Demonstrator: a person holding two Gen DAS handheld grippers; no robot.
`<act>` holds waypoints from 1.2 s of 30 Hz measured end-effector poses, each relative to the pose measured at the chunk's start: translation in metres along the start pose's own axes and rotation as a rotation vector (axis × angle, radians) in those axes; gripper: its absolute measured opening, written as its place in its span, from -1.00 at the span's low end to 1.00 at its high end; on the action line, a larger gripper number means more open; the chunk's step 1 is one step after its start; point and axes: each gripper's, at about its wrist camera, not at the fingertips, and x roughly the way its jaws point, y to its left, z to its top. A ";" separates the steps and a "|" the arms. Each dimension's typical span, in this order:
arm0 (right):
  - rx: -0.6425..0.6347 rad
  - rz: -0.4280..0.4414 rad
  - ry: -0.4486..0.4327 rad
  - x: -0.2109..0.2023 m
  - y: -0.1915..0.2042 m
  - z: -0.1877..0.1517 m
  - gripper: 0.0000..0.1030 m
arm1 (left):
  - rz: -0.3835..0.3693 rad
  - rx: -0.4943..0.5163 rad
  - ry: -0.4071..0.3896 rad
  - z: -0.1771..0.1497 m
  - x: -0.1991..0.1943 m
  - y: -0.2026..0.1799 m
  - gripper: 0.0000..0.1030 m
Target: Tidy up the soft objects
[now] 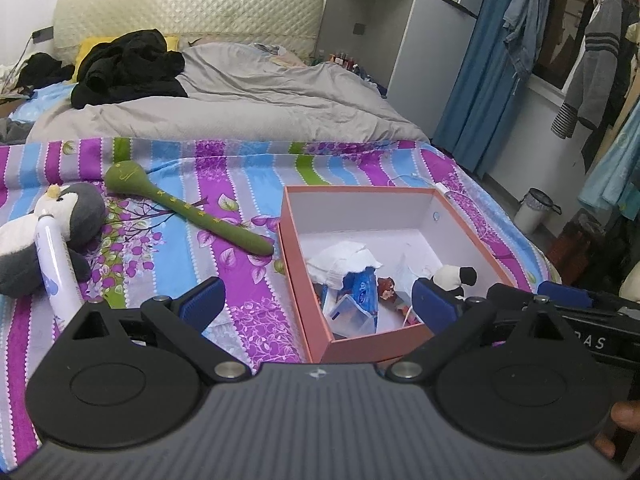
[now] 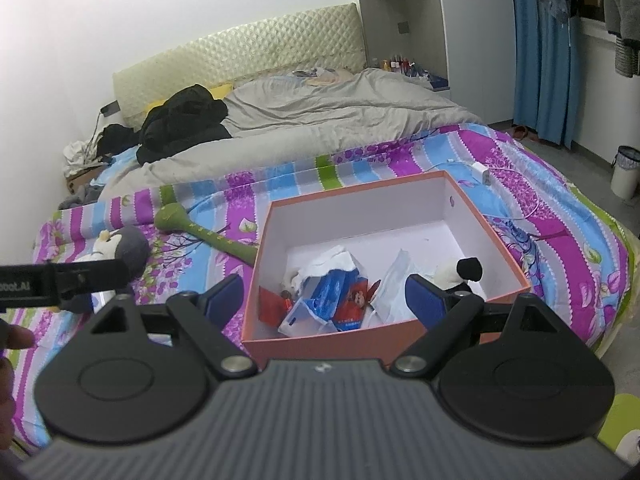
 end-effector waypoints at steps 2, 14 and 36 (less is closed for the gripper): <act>-0.002 -0.003 0.002 0.001 0.000 0.000 0.73 | -0.002 0.003 -0.002 0.000 0.000 -0.001 0.96; -0.005 -0.008 0.000 0.001 -0.002 0.001 0.73 | -0.002 0.003 0.000 0.000 -0.001 -0.003 0.96; -0.004 -0.005 -0.006 -0.002 -0.004 0.003 0.73 | -0.010 0.012 -0.006 0.002 -0.002 -0.004 0.96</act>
